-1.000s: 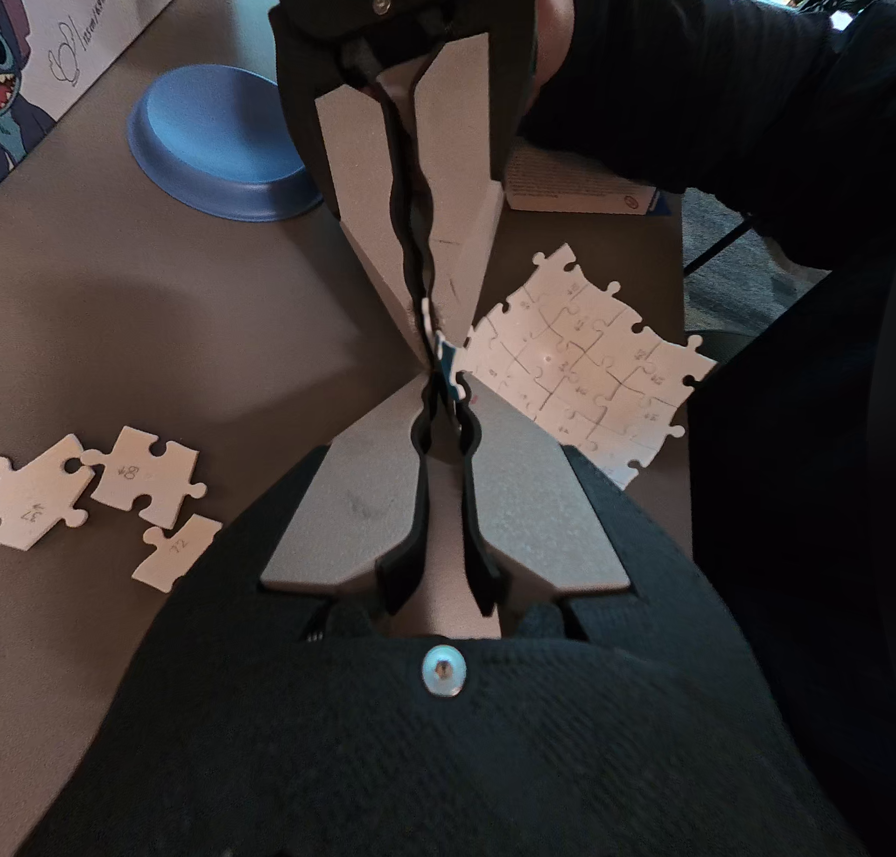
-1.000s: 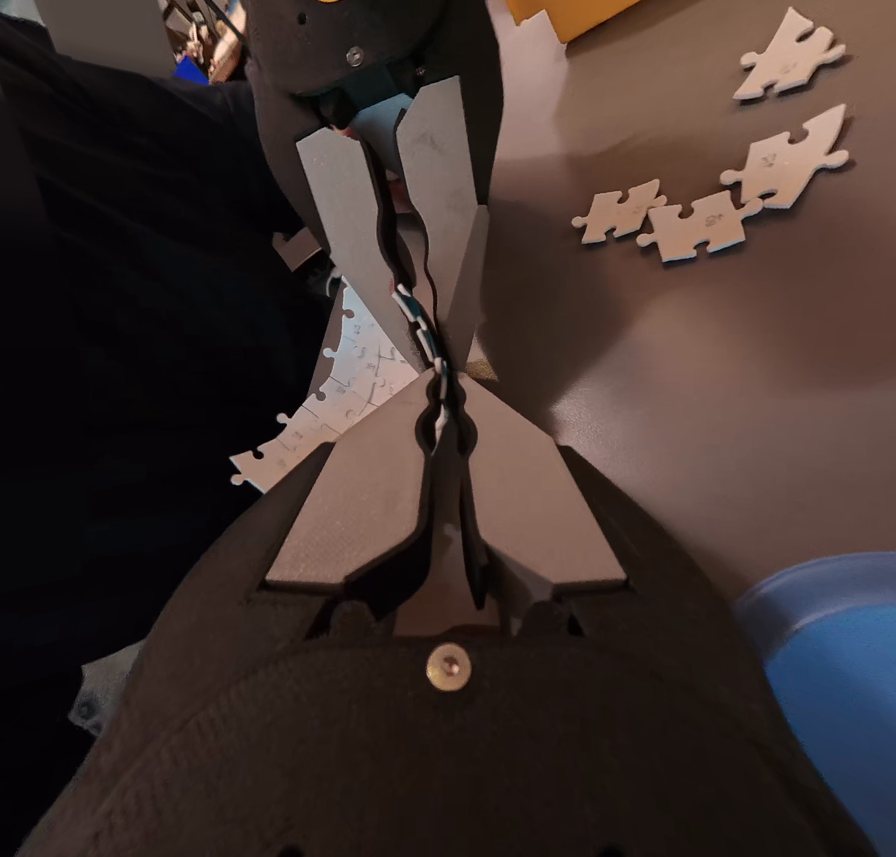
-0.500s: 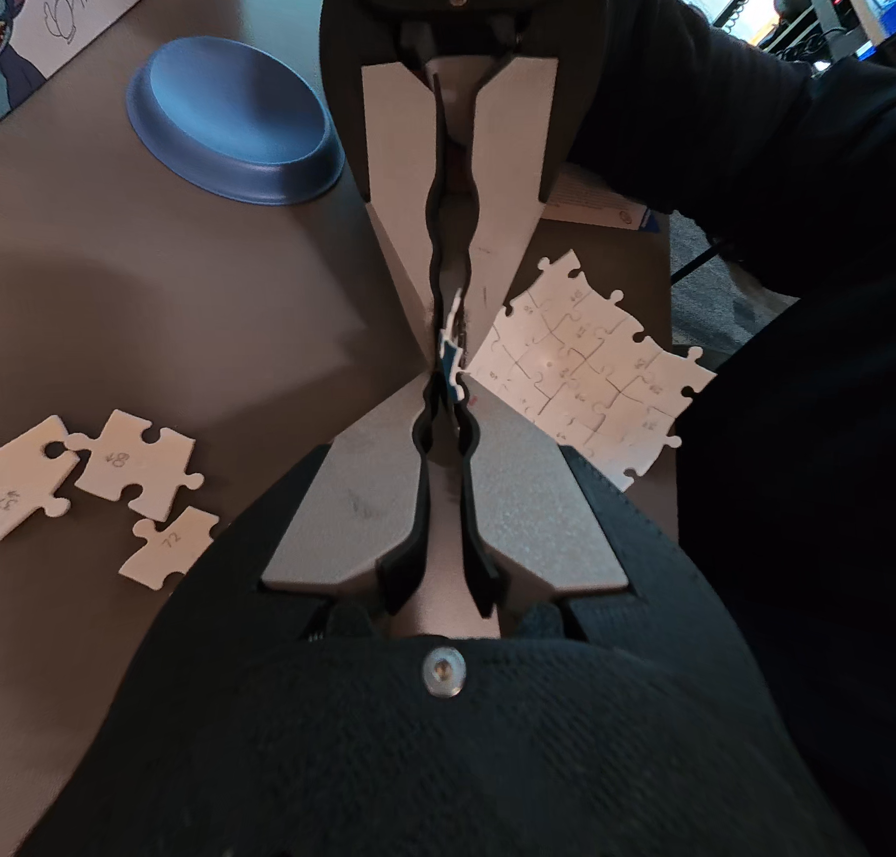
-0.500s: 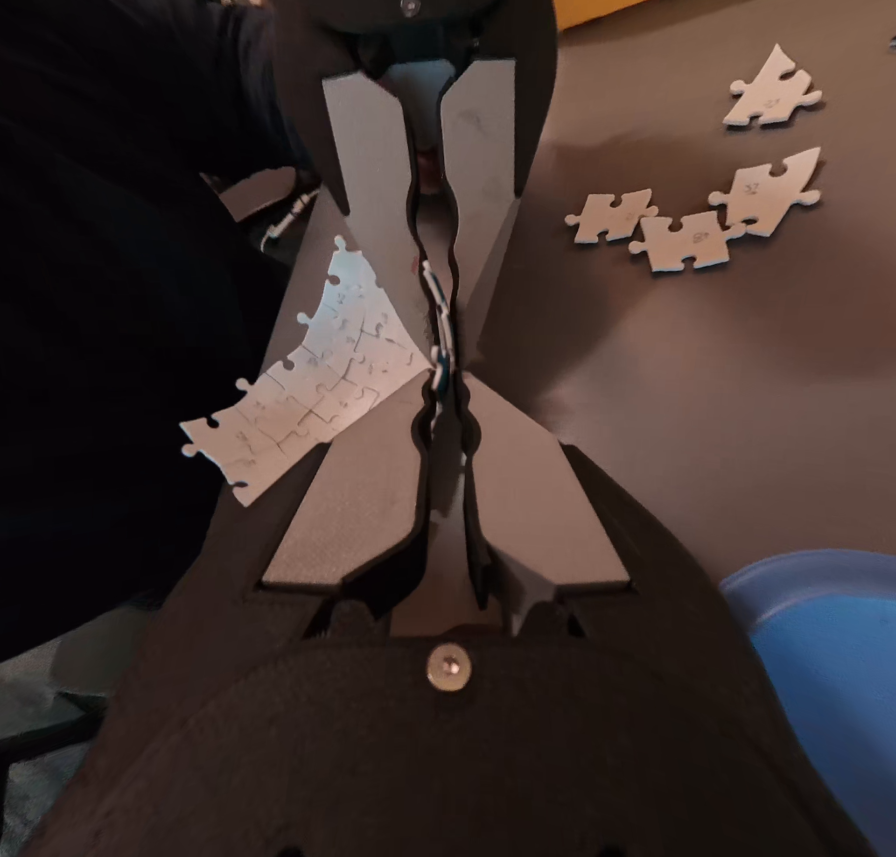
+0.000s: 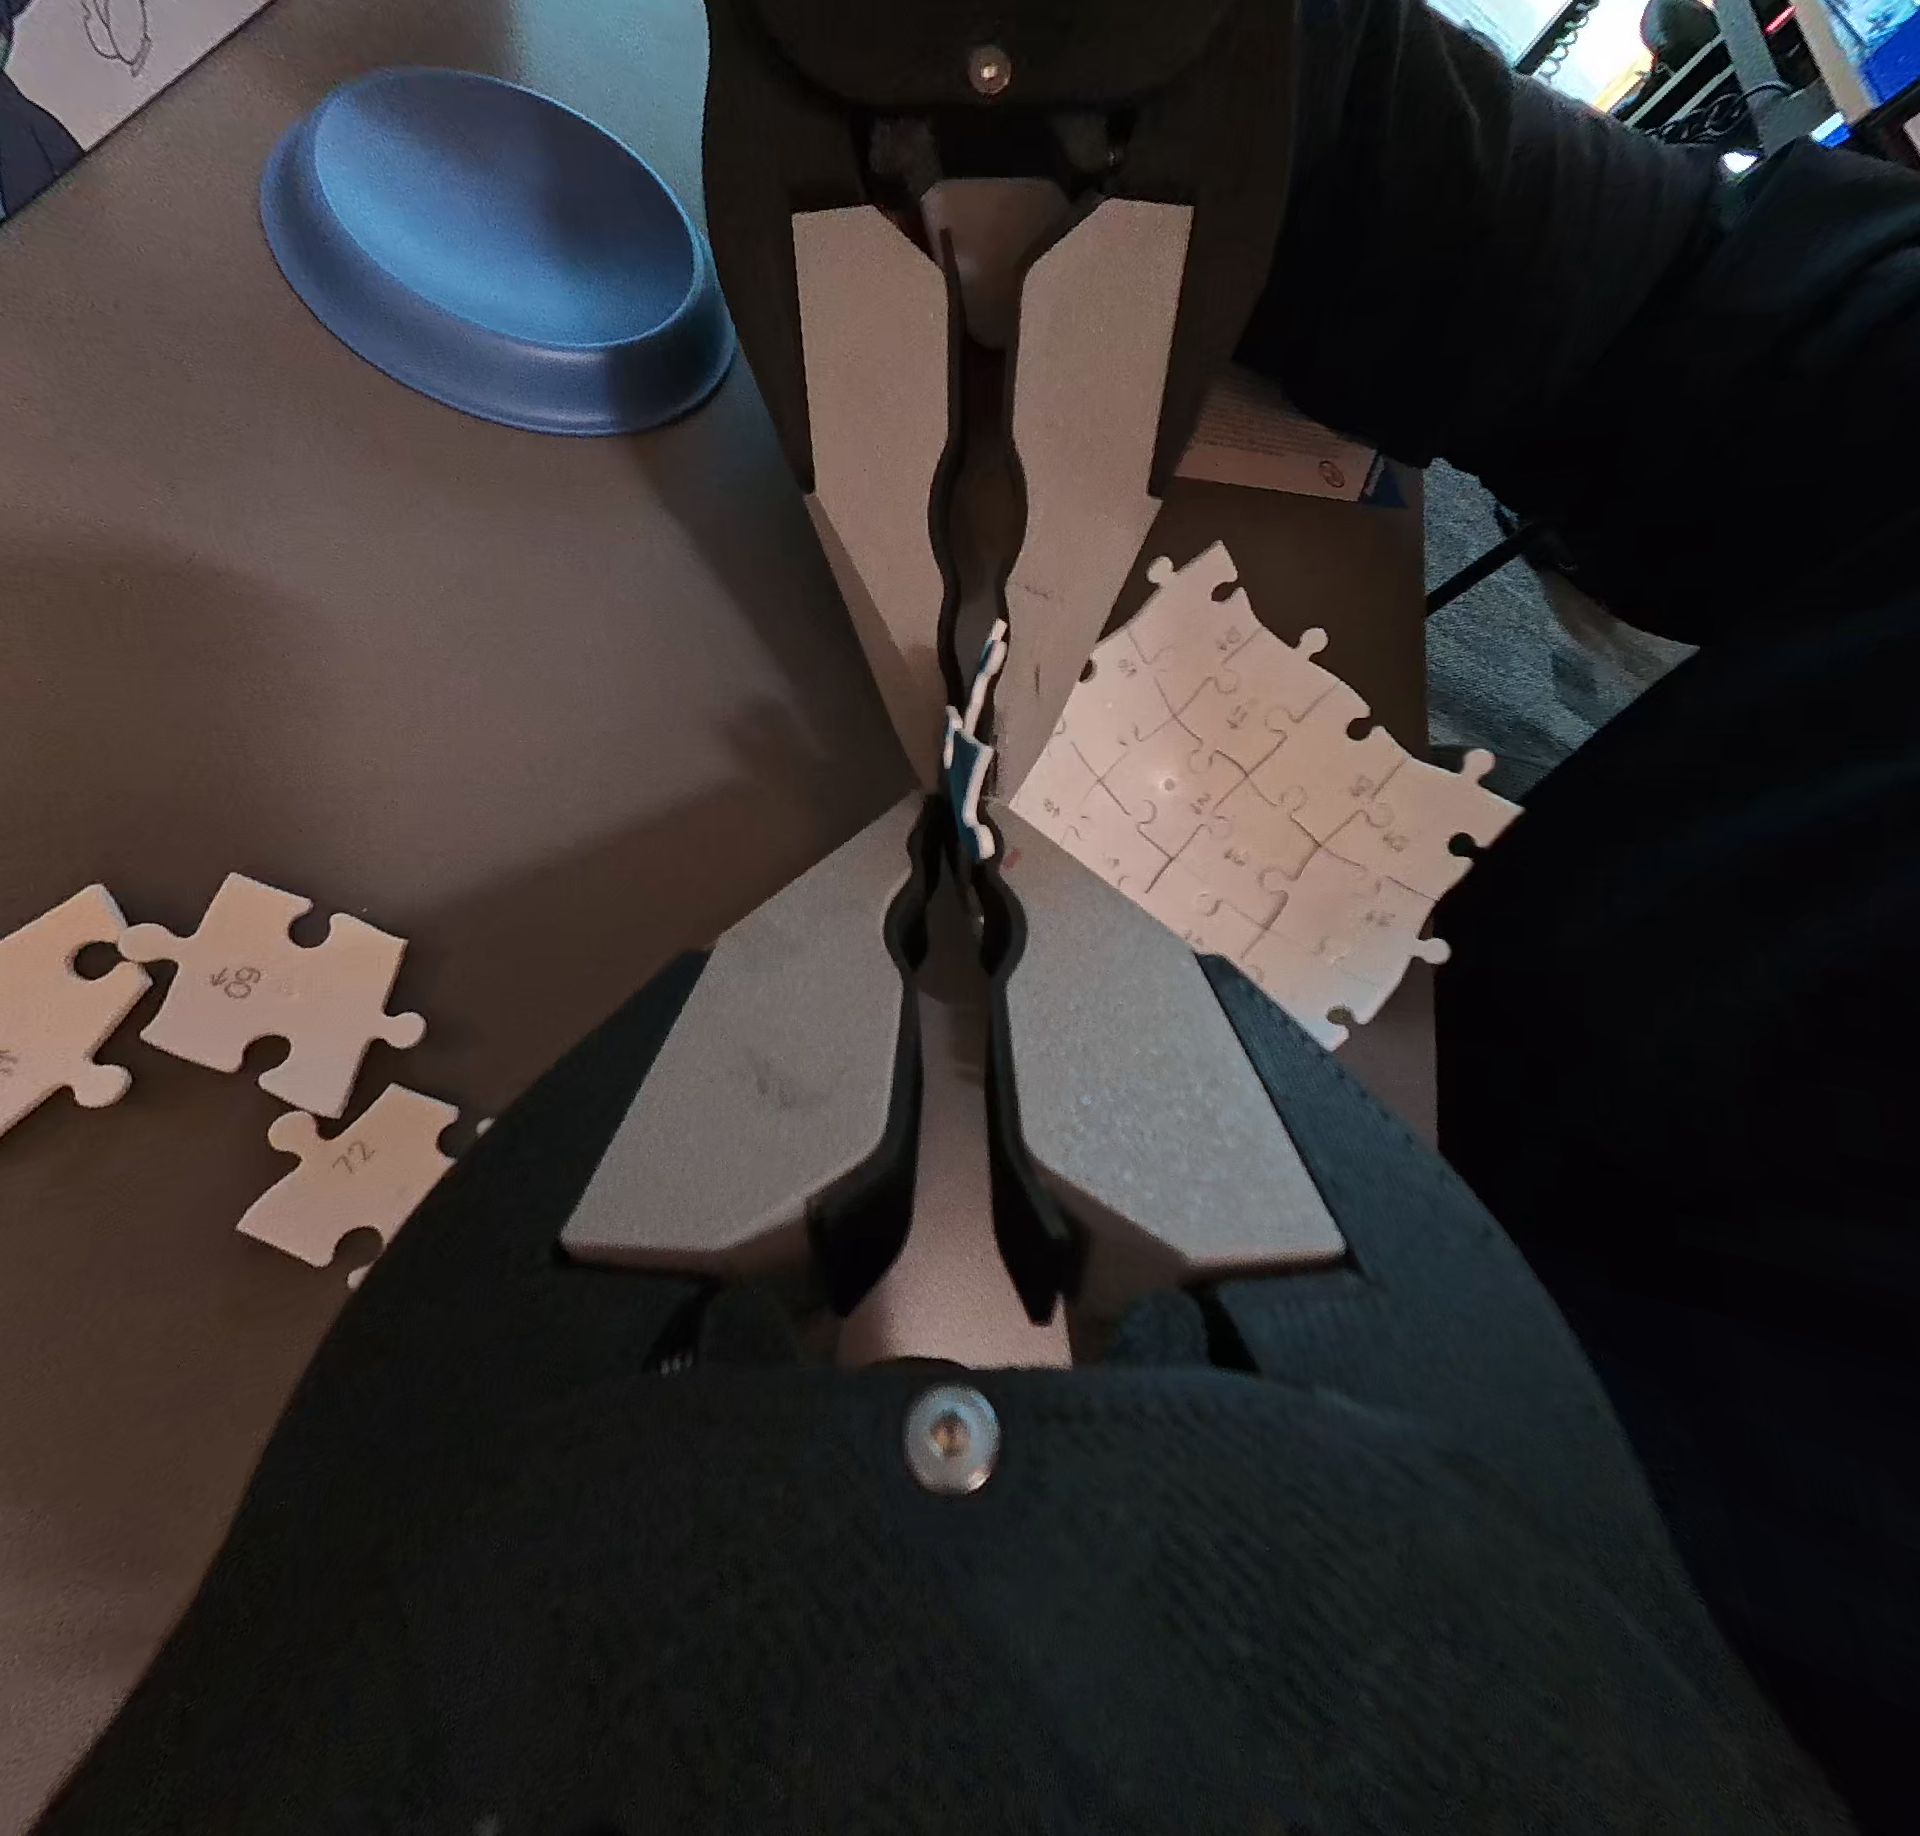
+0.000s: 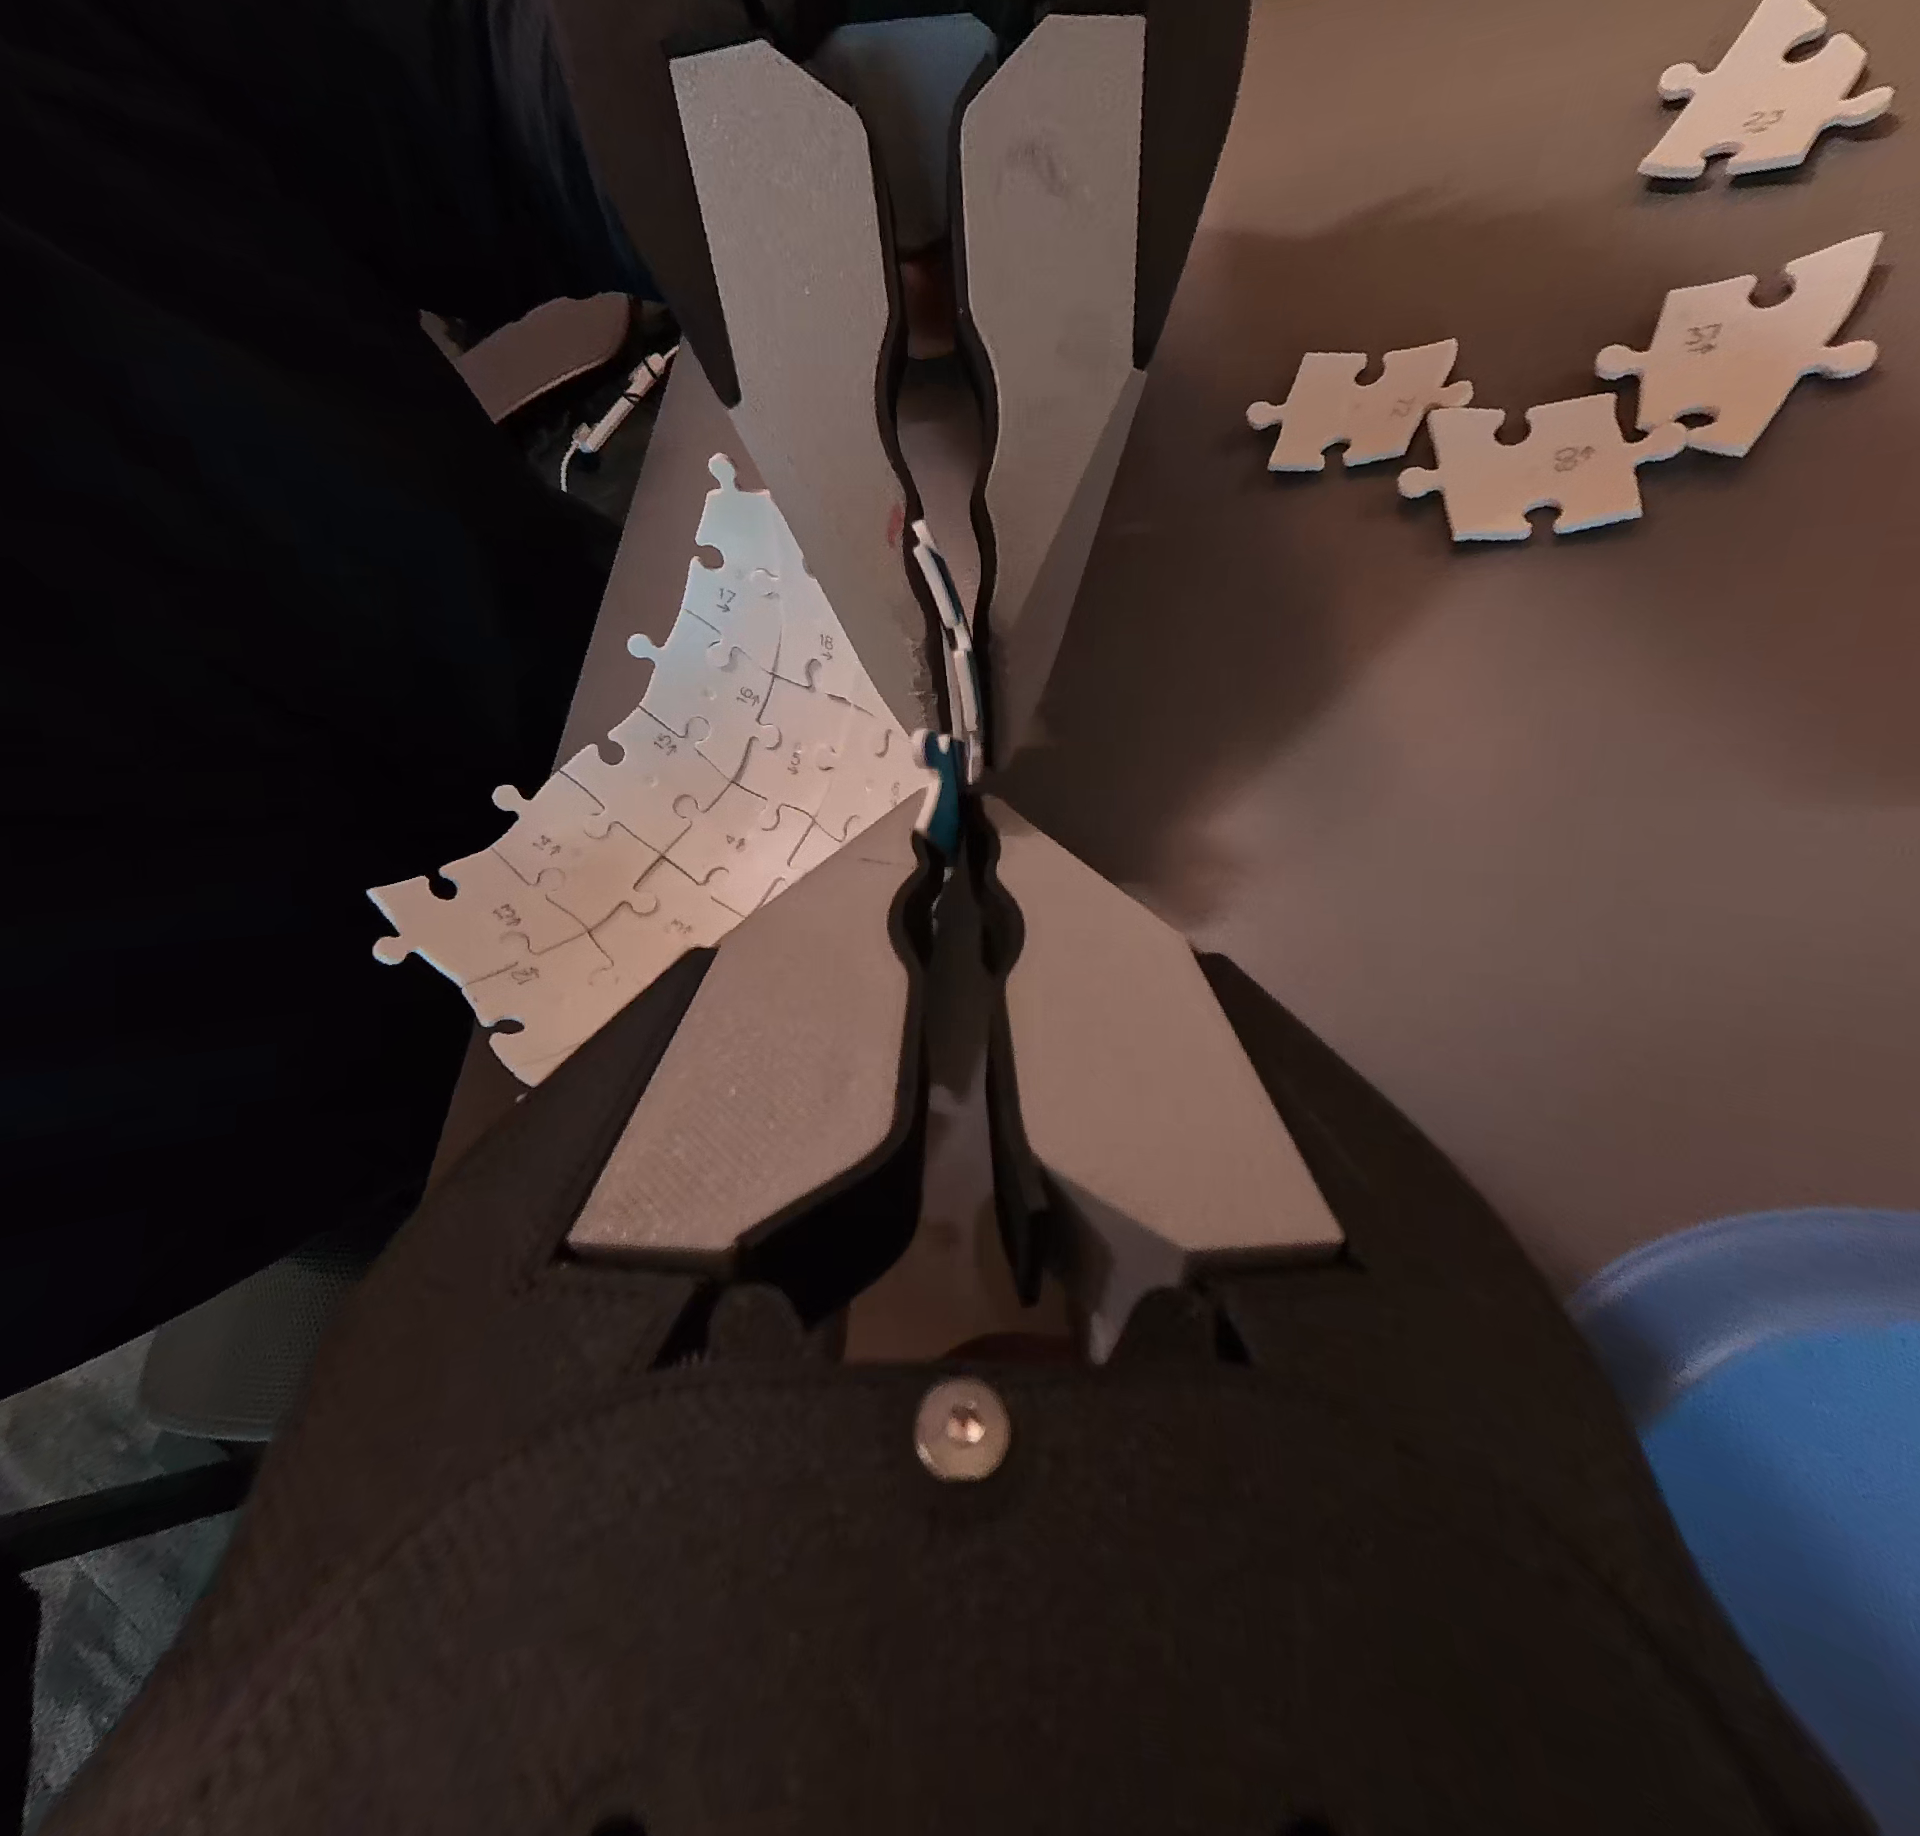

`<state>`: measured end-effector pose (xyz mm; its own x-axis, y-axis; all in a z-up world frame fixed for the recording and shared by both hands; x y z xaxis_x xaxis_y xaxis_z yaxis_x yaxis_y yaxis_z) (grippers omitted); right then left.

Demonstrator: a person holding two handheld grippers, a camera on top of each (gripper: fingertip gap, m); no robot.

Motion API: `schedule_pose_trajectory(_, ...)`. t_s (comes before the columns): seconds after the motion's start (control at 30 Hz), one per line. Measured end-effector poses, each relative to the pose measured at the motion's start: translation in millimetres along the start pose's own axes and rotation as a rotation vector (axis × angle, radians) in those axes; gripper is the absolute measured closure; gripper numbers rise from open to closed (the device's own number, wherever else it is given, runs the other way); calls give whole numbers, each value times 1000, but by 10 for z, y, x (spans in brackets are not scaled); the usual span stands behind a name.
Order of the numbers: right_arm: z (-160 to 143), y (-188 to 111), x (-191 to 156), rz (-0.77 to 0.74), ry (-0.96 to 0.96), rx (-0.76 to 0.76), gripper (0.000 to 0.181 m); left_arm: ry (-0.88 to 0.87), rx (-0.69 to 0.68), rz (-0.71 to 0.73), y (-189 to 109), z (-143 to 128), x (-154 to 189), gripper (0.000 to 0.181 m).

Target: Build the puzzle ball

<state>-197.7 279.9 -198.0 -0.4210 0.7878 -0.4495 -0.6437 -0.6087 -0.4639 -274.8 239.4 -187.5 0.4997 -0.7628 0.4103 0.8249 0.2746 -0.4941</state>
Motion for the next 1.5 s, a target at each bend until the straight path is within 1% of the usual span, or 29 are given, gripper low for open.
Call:
schedule_pose_trajectory(0.13, 15, 15, 23, -14, 8, 5, 181, -26, 5, -6, -25, -5, -33, 179)
schedule_pose_trajectory(0.2, 19, 22, 5, -19, -22, -3, 181, -55, 8, -42, -30, -11, -32, 179)
schedule_pose_trajectory(0.27, 25, 33, 3, -46, -47, -3, 181, -59, 12, -45, -41, -16, -49, 180)
schedule_pose_trajectory(0.33, 17, 28, -1, -13, 7, 13, 181, -58, 14, -62, -38, -12, -36, 180)
schedule_pose_trajectory(0.4, -2, 19, 19, 19, 74, 14, 181, -33, 9, -42, -13, -15, -29, 179)
schedule_pose_trajectory(0.43, -7, 17, 19, 32, 91, 13, 177, -19, 9, -40, -12, -10, -16, 179)
schedule_pose_trajectory(0.47, -12, 17, 11, 44, 95, 8, 175, -12, 15, -43, -14, 0, -2, 179)
schedule_pose_trajectory(0.7, -20, 45, 12, 32, 87, -10, 181, 18, 17, -5, -26, 14, 0, 179)
schedule_pose_trajectory(0.93, -8, 54, 13, 52, 133, 1, 181, 18, 18, -15, -51, 17, -3, 179)
schedule_pose_trajectory(1.07, -23, 90, -25, 78, 133, -22, 181, 10, -21, -52, -54, -20, 37, 178)
schedule_pose_trajectory(1.3, 4, 110, 11, 43, 165, 0, 181, -28, -18, -34, -77, -22, -25, 179)
schedule_pose_trajectory(1.43, 8, 112, 18, 46, 178, 7, 181, -29, -17, -31, -81, -22, -30, 179)
schedule_pose_trajectory(1.5, 4, 107, -2, 70, 187, 6, 181, -28, -19, -47, -80, -21, -8, 179)
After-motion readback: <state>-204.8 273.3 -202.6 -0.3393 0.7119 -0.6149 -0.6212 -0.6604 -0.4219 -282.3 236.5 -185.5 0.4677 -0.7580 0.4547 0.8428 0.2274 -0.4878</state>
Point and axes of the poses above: each gripper's, where its closed fingertips meet, y out along the fingers, z out of its top, x = y × z across the jaws, the point moved 6 cm from there along -y, back along the fingers, and after that the axes turned 5 degrees about x, right-handed, at the moved point
